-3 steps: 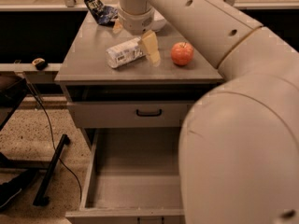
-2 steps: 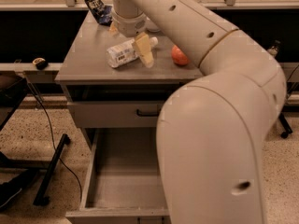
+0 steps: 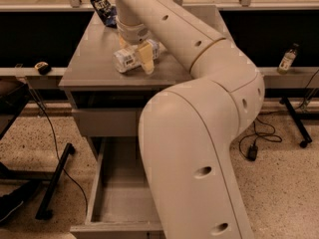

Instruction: Place blue plastic bottle into middle drawer

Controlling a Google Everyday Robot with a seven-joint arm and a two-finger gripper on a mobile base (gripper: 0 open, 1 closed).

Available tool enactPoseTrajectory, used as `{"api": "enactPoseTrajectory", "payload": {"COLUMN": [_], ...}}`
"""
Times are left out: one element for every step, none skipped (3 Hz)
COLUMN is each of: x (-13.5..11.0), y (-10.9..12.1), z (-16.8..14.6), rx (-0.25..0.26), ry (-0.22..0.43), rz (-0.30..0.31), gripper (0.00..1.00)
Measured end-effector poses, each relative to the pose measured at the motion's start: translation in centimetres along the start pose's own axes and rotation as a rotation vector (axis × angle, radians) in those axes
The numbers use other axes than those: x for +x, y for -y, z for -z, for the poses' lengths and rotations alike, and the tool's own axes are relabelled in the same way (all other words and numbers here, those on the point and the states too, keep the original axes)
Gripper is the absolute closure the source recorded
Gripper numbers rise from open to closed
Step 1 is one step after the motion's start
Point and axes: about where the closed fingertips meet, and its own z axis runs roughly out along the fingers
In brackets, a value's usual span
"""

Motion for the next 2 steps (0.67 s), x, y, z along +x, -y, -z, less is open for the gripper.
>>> {"api": "enactPoseTrajectory", "payload": {"x": [-0.1,-0.6], "y": [-0.2,-1.1], "z": [-0.7,0.3], "rx": [-0.023,-0.022], "ry": [-0.001,0.023], "rz": [-0.007,-0.021], "gripper": [0.48,0.71]}}
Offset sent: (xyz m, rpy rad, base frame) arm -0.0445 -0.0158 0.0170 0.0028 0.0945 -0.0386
